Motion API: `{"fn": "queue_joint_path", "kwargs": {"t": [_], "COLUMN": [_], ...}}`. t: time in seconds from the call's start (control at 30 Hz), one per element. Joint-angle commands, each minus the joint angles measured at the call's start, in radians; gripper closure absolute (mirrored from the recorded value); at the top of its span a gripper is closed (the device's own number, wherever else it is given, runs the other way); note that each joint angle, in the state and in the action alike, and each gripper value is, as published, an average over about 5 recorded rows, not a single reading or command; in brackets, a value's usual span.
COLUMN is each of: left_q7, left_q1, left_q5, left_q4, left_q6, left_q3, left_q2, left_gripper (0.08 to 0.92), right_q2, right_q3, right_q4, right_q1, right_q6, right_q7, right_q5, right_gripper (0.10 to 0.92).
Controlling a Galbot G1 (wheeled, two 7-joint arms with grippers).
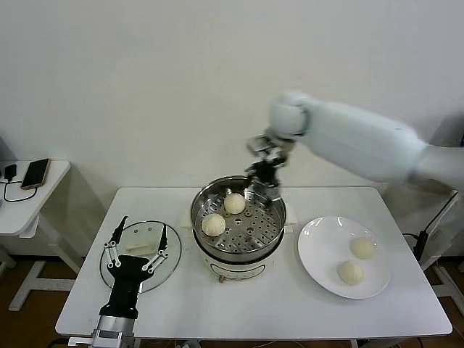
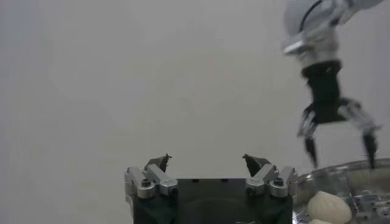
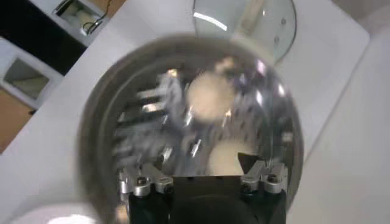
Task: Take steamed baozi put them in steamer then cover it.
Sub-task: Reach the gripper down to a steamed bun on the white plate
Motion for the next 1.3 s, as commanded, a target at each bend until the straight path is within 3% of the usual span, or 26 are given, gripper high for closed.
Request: {"fn": "queue_joint_path", "kwargs": {"t": [0.03,0.23,0.5,0.87,1.3], "left_q7": [0.001,0.002,0.001,0.000,-0.002], "left_q1": [-0.002,0.009,0.030,0.029,0.019], "left_q5": [0.003,0.010,0.014,0.020,0.016], "left_q4": [-0.001,-0.009,-0.020,-0.018,-0.005], "left_q6": [0.002,0.004,0.001,0.004,0.006], "left_q3": [0.009,0.015,0.004,0.003,-0.004], "left_q2": [0.000,-0.011,-0.016,-0.026,-0.026], "left_gripper": [0.177,0.177,0.177,0.177,0.177], "right_q2": [-0.410,-0.457,-0.409,-0.339,-0.295], "right_q3": [0.139,0.309,0.504,0.503,0.460], "right_q4": [0.043,0.012,-0.021,-0.040,-0.055], "right_q1": [-0.159,-0.455,-0.739,-0.753,-0.729], "right_q6": [0.126,0.184,0.196,0.160,0.150], "right_q7": [-0.093,-0.084,-0.020,0.093,0.108], "right_q5": [-0.125,-0.247,-0.330,-0.350,-0.367], "right_gripper": [0.203,0.203,0.203,0.203,0.203]}}
